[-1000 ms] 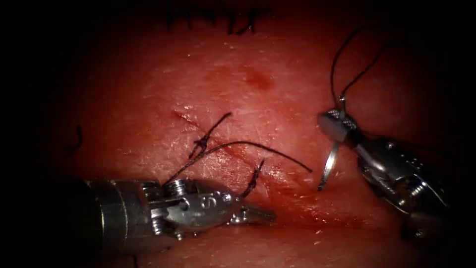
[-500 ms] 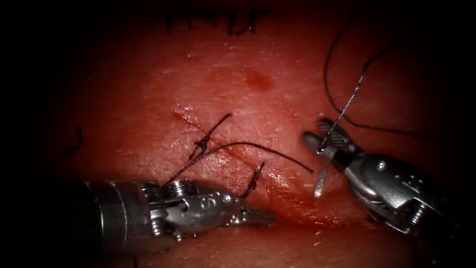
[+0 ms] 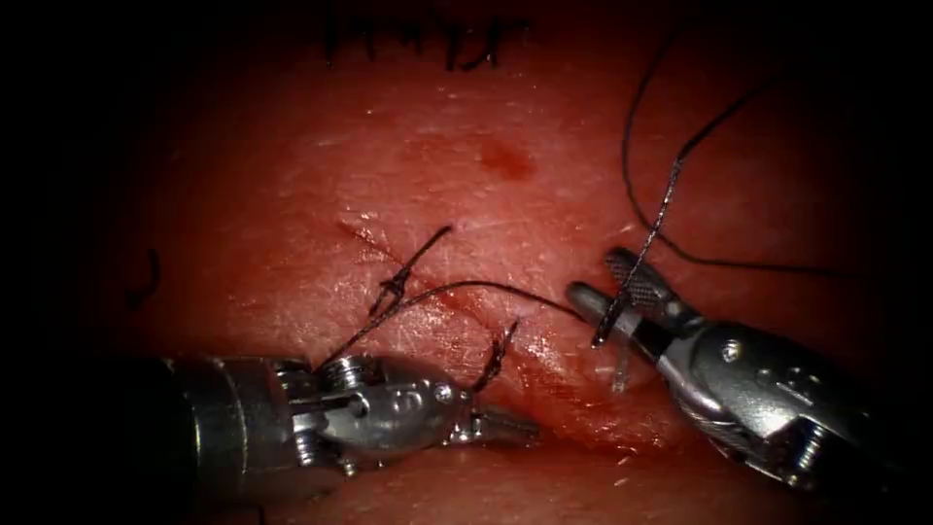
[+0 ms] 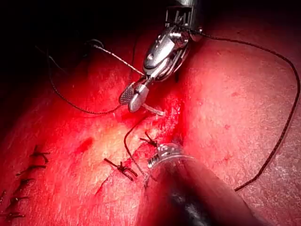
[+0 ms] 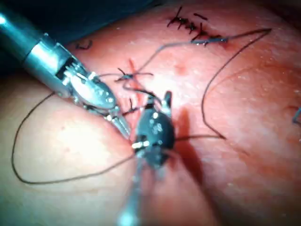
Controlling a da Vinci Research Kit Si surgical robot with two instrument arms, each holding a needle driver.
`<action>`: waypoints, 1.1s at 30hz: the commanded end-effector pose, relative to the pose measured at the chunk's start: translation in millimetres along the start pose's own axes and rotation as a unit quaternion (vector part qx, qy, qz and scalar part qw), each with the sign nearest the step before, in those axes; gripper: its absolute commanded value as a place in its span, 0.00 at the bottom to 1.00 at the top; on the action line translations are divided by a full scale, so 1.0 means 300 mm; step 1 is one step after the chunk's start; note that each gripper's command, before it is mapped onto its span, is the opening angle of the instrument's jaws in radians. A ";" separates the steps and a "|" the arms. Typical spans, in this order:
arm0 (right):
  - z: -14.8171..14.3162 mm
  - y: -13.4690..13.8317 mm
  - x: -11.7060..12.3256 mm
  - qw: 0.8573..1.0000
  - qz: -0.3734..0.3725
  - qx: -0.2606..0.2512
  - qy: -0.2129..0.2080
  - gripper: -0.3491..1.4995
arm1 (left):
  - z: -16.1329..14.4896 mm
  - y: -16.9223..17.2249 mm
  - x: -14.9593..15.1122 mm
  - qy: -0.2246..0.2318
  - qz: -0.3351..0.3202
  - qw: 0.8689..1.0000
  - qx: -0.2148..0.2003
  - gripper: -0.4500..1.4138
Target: Wound Closure
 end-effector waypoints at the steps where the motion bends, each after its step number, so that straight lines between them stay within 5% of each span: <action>1: 0.0016 -0.0028 -0.0017 1.000 -0.003 0.000 -0.007 0.00 | 0.003 0.000 0.000 0.000 0.000 1.000 0.000 0.01; 6: 0.0014 -0.0037 -0.0039 1.000 -0.009 -0.003 -0.020 0.00 | 0.002 0.000 0.000 0.000 0.000 1.000 0.001 0.01; 11: 0.0017 -0.0001 -0.0082 0.997 0.062 0.011 -0.033 0.00 | 0.002 0.000 0.000 0.000 -0.001 1.000 0.001 0.01; 22: 0.0050 -0.0024 -0.0139 0.966 0.230 0.099 -0.070 0.00 | 0.002 0.000 0.001 0.005 -0.002 1.000 0.001 0.00; 33: 0.0052 -0.0050 -0.0147 0.941 0.308 0.112 -0.085 0.00 | 0.002 0.000 0.002 0.007 -0.003 1.000 0.003 0.00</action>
